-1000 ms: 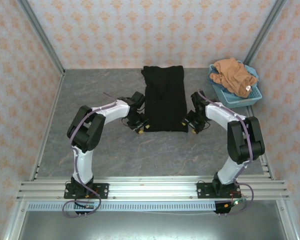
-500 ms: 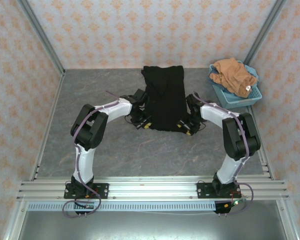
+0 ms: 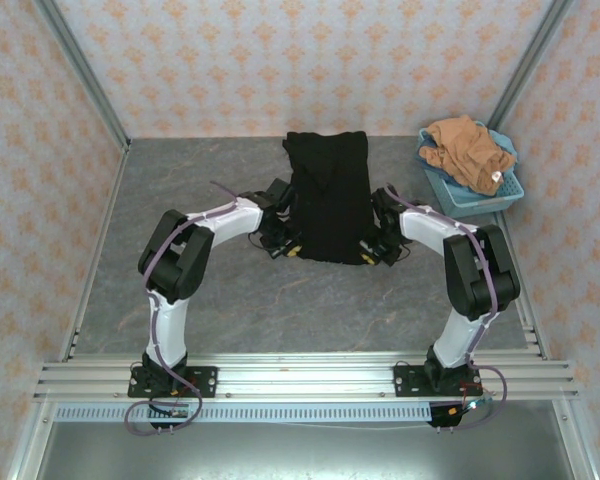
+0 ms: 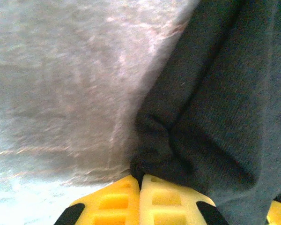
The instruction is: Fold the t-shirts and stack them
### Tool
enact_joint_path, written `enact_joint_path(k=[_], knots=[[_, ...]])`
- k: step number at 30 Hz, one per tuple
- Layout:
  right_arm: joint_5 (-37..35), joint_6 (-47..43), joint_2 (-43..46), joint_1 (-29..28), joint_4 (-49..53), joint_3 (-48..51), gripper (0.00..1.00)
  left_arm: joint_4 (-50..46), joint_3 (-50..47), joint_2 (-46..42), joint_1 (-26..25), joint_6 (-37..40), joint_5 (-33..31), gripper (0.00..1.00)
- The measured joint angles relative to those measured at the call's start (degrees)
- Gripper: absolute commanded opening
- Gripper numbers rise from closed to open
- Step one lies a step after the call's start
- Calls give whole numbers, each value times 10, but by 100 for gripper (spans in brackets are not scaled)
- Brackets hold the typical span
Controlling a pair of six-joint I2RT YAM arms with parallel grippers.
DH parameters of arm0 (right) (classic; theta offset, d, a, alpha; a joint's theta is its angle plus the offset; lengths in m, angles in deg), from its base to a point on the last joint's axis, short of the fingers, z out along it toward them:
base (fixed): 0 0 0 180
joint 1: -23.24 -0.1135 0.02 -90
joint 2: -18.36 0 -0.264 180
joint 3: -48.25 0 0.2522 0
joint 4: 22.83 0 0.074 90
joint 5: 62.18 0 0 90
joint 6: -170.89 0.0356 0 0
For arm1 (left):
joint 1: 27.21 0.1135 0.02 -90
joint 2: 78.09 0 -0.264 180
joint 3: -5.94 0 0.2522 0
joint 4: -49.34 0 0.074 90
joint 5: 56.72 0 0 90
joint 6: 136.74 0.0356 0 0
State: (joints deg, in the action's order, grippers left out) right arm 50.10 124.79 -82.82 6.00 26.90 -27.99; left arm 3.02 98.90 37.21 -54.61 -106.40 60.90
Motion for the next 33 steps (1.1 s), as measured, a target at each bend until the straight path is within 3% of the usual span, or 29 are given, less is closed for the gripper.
enact_joint_path(k=[13, 18, 26, 33], knots=[[-3, -33, 45, -34, 47, 8, 0, -14, -139, -143, -32, 43, -7, 0], [17, -55, 117, -59, 91, 60, 0, -47, -186, -194, -59, 67, -6, 0], [82, -67, 283, -92, 211, 124, 0, -108, -254, -362, -131, 102, 26, 0], [112, -58, 365, -94, 301, 80, 0, -125, -254, -475, -161, 90, 38, 0]])
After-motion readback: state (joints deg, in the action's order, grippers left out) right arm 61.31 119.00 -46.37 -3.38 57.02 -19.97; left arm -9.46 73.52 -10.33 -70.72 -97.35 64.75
